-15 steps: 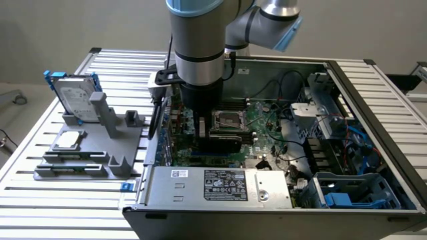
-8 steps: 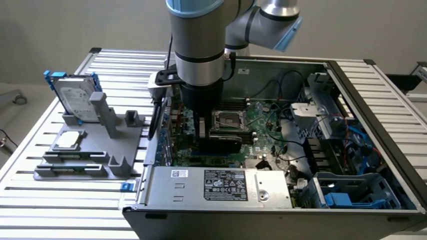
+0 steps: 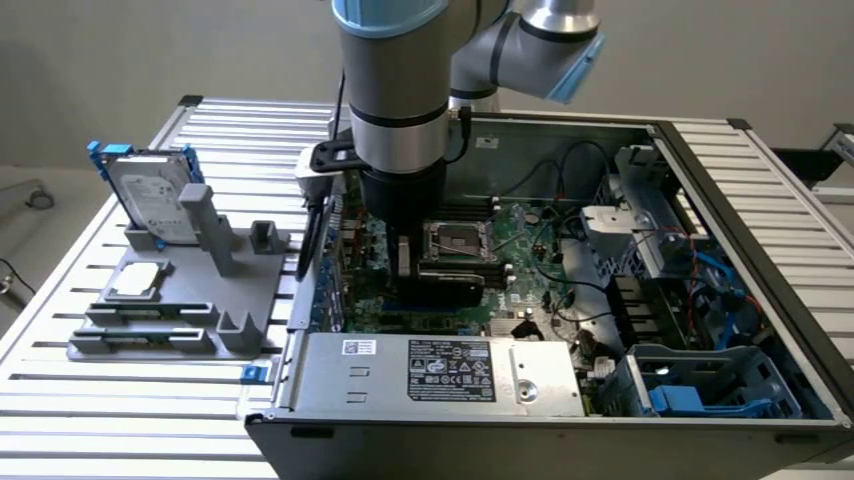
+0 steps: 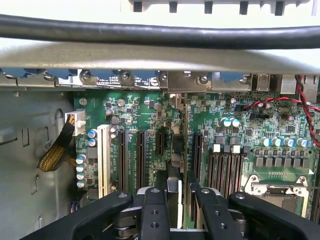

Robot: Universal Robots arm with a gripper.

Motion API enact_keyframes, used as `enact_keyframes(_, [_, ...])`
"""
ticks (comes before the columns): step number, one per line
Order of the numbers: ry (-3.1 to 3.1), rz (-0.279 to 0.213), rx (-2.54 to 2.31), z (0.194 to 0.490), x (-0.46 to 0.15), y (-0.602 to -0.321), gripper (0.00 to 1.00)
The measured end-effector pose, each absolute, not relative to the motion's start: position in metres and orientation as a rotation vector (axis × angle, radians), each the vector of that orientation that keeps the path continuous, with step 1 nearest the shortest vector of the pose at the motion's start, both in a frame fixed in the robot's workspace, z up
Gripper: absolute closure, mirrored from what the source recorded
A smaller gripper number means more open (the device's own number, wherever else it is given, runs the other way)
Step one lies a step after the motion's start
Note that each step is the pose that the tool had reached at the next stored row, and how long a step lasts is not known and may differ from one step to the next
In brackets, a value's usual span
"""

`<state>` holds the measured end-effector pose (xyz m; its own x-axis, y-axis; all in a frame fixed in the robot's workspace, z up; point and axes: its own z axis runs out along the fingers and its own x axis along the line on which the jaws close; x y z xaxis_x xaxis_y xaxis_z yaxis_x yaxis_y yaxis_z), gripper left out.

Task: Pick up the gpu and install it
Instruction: 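Insert the gpu into the slot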

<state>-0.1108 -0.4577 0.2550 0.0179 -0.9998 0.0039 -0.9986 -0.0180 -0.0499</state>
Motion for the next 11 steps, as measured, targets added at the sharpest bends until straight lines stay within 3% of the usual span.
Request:
enact_keyframes(2, [2.178,-0.059,-2.218,0.257,-0.111,-0.458,0.6])
enact_keyframes(4, [2.178,-0.059,-2.218,0.261,-0.111,-0.458,0.6])
enact_keyframes(5, [2.178,-0.059,-2.218,0.264,-0.111,-0.458,0.54])
enact_keyframes(11, [2.179,-0.057,-2.219,0.29,-0.109,-0.458,0.54])
